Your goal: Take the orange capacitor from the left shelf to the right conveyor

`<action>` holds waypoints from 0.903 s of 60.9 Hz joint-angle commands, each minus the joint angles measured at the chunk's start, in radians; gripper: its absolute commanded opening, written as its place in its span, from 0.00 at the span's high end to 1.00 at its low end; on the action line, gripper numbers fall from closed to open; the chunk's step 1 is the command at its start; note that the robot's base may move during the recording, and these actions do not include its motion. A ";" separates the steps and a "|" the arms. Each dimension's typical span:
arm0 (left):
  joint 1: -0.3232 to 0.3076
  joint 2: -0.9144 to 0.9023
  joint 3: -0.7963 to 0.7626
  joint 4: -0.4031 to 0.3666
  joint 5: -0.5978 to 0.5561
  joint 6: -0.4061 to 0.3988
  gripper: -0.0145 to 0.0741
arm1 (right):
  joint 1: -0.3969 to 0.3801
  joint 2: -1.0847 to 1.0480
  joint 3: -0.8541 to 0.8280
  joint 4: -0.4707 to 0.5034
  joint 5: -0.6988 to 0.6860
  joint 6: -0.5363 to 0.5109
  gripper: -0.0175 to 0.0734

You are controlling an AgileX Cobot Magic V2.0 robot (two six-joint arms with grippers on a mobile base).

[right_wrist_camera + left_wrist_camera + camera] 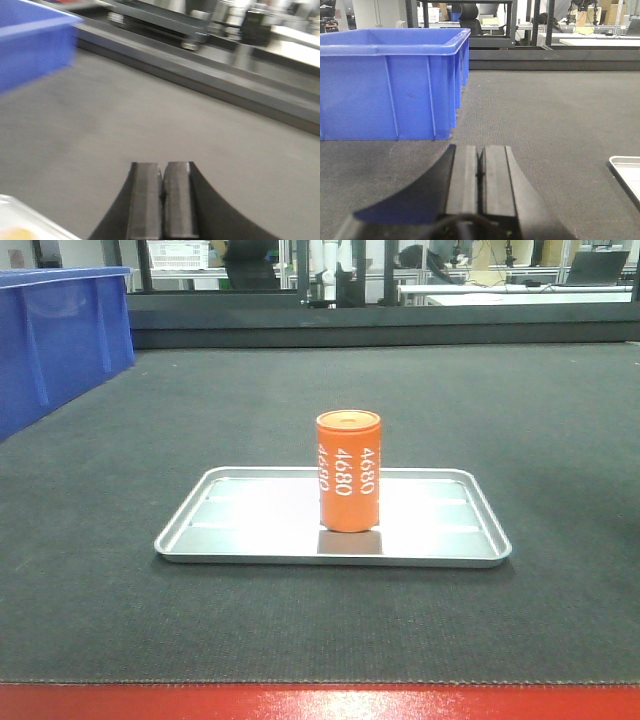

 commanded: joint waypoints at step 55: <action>0.003 0.010 -0.008 -0.005 -0.084 0.000 0.95 | -0.398 -0.858 0.868 0.783 -0.483 -0.502 0.75</action>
